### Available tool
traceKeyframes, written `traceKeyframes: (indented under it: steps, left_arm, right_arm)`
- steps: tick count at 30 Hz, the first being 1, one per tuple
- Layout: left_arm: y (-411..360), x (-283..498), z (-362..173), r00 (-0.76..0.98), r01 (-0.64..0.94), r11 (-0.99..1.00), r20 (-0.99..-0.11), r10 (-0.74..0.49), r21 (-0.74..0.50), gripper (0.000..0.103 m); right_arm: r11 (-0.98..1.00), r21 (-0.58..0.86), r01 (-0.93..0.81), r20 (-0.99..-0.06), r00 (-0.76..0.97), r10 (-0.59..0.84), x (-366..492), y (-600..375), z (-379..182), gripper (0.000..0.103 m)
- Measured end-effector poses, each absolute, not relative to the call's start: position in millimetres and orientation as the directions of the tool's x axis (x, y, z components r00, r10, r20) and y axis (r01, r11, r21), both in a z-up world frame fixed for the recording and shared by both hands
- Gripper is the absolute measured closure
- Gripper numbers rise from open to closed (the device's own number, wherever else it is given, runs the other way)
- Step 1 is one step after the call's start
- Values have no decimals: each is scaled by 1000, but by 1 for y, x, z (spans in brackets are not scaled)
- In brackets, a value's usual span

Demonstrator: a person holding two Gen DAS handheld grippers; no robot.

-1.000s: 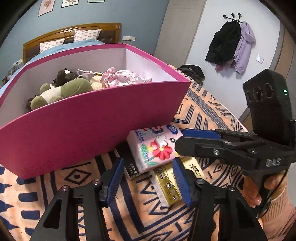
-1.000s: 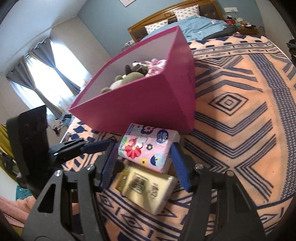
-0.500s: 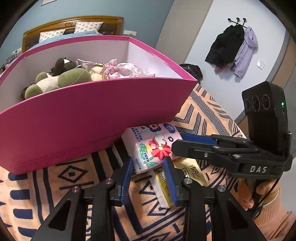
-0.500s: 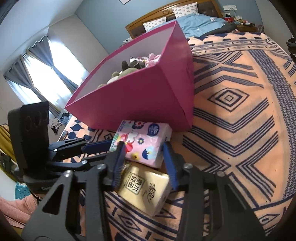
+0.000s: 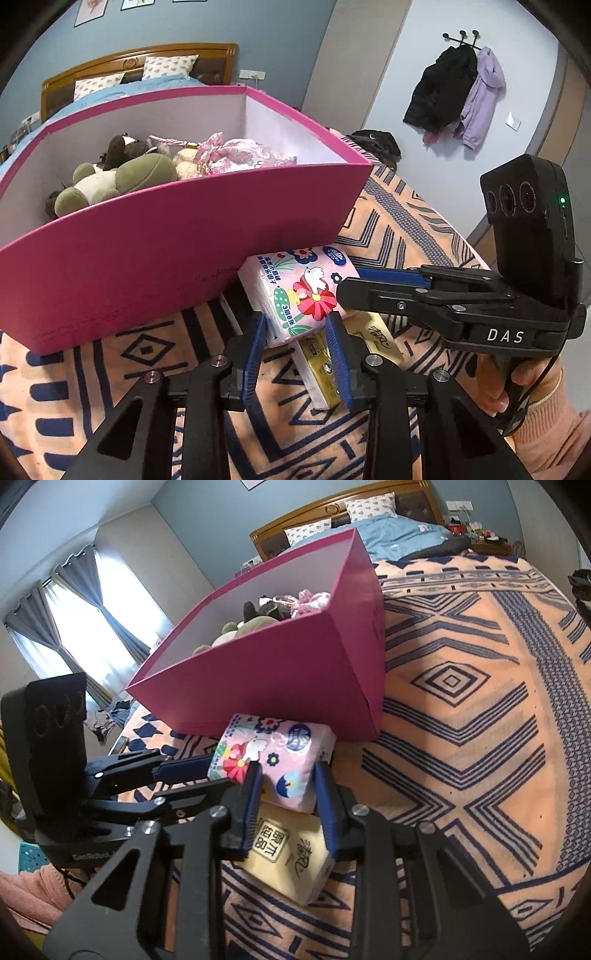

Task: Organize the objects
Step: 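Close the left gripper on the floral tissue pack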

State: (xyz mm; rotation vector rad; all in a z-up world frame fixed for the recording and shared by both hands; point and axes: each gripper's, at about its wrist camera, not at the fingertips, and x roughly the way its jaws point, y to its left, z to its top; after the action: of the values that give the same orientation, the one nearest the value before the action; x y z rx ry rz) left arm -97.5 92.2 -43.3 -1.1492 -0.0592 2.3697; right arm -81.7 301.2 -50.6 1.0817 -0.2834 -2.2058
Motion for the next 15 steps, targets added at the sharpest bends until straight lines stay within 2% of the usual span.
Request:
traceKeyframes:
  steps: [15]
  left_arm:
    - [95,-76,-23,-547,-455,-868,-706,449,-200,69]
  right_arm:
    - [-771,394,499,-606,-490,-627,-59,299,-28,71]
